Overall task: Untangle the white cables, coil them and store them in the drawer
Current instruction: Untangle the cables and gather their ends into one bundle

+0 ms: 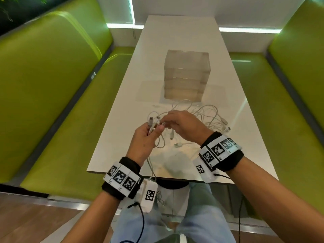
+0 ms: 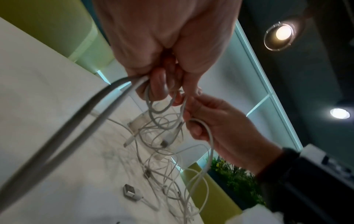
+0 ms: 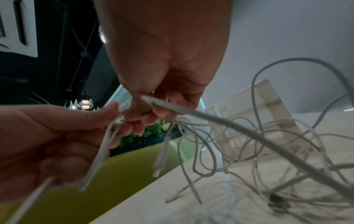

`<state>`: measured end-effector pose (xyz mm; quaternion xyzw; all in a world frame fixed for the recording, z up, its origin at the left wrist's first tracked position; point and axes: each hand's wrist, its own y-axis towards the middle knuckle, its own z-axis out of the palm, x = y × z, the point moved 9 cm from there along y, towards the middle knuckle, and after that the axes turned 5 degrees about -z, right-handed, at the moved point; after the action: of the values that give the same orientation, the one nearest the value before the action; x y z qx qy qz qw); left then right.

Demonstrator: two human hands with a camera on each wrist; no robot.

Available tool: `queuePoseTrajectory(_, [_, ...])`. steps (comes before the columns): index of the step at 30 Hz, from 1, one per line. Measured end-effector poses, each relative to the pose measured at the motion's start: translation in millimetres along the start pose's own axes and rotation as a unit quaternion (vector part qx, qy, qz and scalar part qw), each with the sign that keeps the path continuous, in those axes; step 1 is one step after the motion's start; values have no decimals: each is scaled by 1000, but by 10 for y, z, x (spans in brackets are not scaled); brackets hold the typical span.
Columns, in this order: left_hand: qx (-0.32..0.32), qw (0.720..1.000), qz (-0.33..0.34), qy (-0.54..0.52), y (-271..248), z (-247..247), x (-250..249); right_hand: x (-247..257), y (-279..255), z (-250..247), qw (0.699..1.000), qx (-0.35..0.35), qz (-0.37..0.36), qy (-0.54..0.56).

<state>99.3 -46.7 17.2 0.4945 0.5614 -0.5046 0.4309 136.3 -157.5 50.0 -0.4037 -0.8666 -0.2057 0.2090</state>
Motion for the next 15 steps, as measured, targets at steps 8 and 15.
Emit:
queuePoseTrajectory(8, [0,998,18,62,24,-65,-19,-132,-29,79,999,27,12,13])
queuePoseTrajectory(15, [-10,999,-3,-45,-96,-293,-164,-522,-27,31,994,-2,98,-41])
